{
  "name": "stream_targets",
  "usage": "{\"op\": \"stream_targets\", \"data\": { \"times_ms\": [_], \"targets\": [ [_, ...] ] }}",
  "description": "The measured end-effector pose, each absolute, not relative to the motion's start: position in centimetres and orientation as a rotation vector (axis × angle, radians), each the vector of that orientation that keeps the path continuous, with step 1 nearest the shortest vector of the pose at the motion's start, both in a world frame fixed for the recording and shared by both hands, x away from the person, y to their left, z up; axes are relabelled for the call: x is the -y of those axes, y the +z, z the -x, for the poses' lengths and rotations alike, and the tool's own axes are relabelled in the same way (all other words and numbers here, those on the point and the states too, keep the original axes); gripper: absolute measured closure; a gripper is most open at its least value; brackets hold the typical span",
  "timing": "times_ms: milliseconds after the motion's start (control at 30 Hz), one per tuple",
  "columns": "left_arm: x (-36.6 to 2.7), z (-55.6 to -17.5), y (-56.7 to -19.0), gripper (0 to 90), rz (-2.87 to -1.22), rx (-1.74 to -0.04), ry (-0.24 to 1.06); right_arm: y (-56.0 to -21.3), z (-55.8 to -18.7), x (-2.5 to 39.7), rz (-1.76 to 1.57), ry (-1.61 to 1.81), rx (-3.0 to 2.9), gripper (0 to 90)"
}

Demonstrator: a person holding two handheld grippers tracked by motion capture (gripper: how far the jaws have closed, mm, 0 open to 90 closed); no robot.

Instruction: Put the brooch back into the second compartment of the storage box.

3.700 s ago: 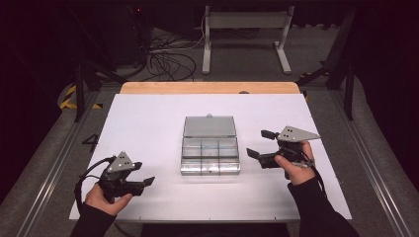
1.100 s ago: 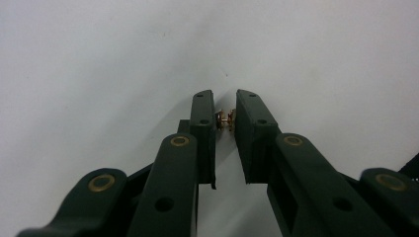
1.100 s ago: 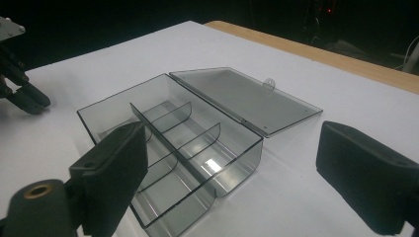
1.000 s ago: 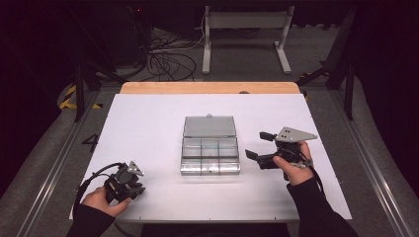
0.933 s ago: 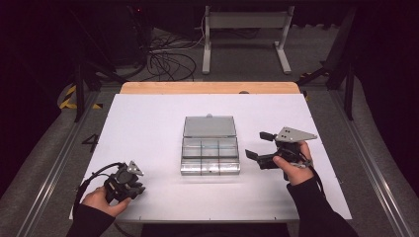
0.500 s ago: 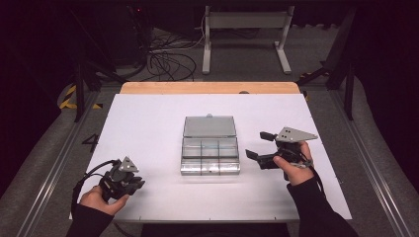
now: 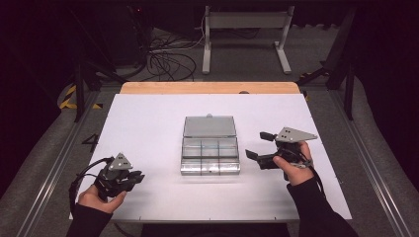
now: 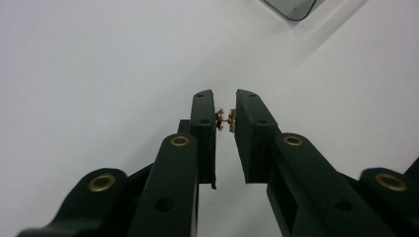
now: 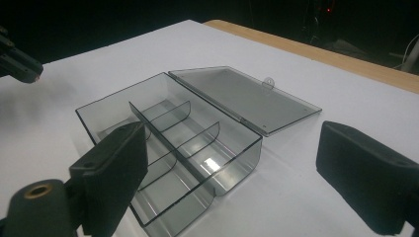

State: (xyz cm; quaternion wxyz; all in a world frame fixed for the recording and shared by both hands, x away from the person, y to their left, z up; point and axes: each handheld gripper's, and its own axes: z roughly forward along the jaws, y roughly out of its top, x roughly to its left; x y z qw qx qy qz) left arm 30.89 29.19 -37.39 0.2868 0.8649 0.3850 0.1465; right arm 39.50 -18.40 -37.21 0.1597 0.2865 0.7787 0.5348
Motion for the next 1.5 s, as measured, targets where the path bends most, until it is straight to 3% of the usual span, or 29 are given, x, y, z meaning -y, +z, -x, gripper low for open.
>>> {"op": "stream_targets", "data": {
  "times_ms": [567, 1500],
  "targets": [
    [-28.0, -31.9, -35.4, 78.6, -2.237, -0.952, 0.415, -37.3, -39.5, 18.3, -0.82, 1.524, -2.231, 13.0],
    [-21.3, -35.9, -33.6, 78.7, -2.228, -0.778, 0.38, -37.3, -39.4, 18.4, -0.824, 1.522, -2.232, 13.0]
  ]
}}
